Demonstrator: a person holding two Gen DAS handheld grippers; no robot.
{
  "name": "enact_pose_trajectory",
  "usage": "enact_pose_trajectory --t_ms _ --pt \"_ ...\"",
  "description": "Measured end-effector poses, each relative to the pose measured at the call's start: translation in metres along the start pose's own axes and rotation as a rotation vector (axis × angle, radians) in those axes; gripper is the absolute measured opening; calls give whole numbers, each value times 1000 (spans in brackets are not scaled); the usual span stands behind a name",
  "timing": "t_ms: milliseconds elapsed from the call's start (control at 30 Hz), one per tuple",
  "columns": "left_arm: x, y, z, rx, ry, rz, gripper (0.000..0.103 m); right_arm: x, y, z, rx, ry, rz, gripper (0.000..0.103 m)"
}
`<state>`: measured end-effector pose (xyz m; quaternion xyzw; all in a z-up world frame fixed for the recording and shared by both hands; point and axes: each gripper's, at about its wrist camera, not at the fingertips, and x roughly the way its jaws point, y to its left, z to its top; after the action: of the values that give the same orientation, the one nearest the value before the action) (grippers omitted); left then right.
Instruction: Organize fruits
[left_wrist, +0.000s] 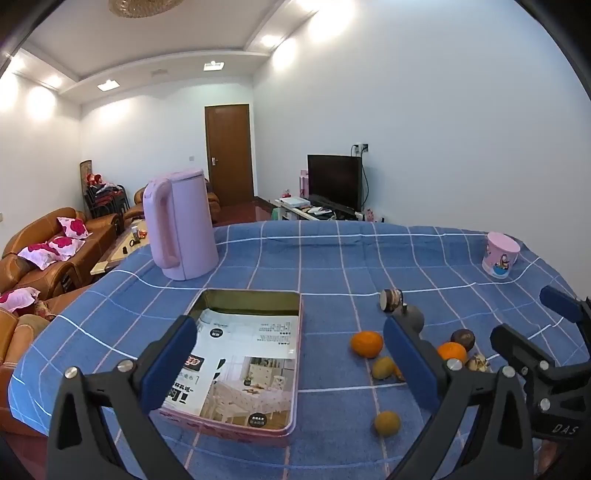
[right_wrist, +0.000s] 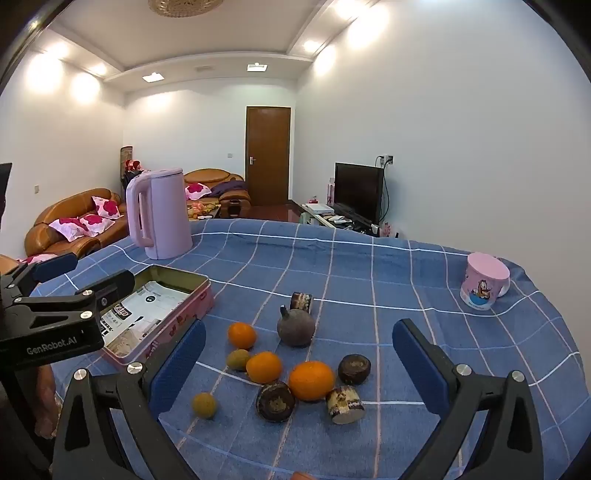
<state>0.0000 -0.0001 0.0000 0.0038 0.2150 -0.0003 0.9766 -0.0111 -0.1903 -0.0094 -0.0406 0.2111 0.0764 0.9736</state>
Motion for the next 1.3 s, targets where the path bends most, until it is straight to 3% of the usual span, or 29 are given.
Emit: enact_pose_trajectory --t_ms 167,200,1300 --pt "-4 -1 1 11 -11 2 103 -1 0 0 -10 -1 0 102" --pt "2 -3 -4 30 27 0 103 -1 0 -1 -12 -1 1 102" --pt "-2 -7 -5 41 3 2 103 7 -4 -11 32 36 11 102"
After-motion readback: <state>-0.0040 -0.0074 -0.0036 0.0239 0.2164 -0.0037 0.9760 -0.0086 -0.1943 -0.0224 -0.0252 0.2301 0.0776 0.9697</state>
